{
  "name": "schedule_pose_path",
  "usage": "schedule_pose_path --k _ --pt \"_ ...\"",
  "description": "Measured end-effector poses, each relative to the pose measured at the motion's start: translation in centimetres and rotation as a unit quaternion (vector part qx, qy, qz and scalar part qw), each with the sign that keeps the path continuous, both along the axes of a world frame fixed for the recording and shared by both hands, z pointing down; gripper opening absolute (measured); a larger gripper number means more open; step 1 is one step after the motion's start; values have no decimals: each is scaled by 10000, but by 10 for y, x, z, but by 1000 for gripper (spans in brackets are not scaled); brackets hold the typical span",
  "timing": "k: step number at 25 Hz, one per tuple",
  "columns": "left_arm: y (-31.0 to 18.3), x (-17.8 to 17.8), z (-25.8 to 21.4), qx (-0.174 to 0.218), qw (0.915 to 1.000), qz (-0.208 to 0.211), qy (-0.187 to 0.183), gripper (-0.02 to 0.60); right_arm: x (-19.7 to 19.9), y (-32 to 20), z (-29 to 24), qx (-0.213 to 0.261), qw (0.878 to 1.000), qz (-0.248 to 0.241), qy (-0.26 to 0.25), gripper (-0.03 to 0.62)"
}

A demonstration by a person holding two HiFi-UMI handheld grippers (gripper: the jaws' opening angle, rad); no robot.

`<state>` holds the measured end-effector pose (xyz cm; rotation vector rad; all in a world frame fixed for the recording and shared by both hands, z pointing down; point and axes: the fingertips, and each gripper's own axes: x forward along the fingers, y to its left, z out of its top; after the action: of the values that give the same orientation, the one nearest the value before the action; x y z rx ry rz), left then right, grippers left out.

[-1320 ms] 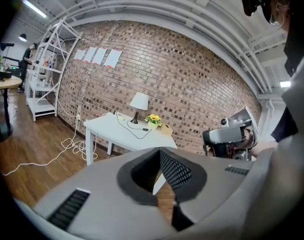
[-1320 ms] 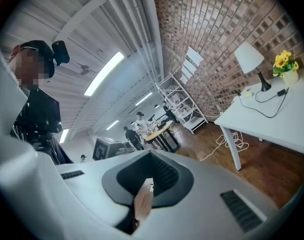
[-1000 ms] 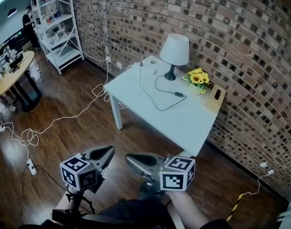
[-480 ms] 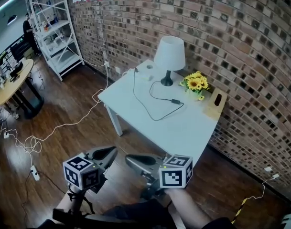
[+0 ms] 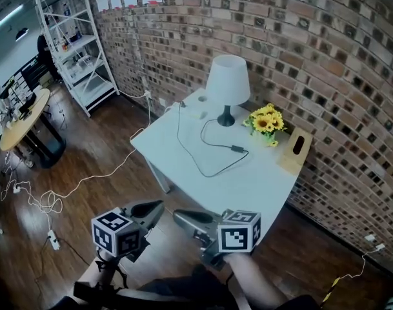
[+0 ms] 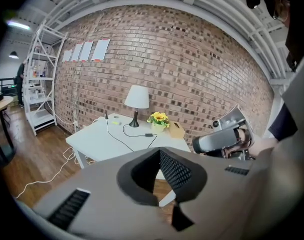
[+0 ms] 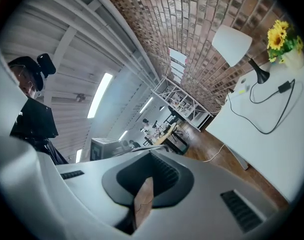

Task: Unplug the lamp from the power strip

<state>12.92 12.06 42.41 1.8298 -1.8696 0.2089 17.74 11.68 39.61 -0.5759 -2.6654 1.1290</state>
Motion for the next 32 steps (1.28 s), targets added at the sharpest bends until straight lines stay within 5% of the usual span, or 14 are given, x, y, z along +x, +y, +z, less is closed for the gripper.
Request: schedule_pose_path --k 15,32 --pt "-45 -38 -9 123 9995 186 -227 9 -41 -39 -2 357 9991 108 -183 -5" --pt "-45 -184 -13 611 9961 585 269 9 -185 -20 -12 793 9956 411 285 -5"
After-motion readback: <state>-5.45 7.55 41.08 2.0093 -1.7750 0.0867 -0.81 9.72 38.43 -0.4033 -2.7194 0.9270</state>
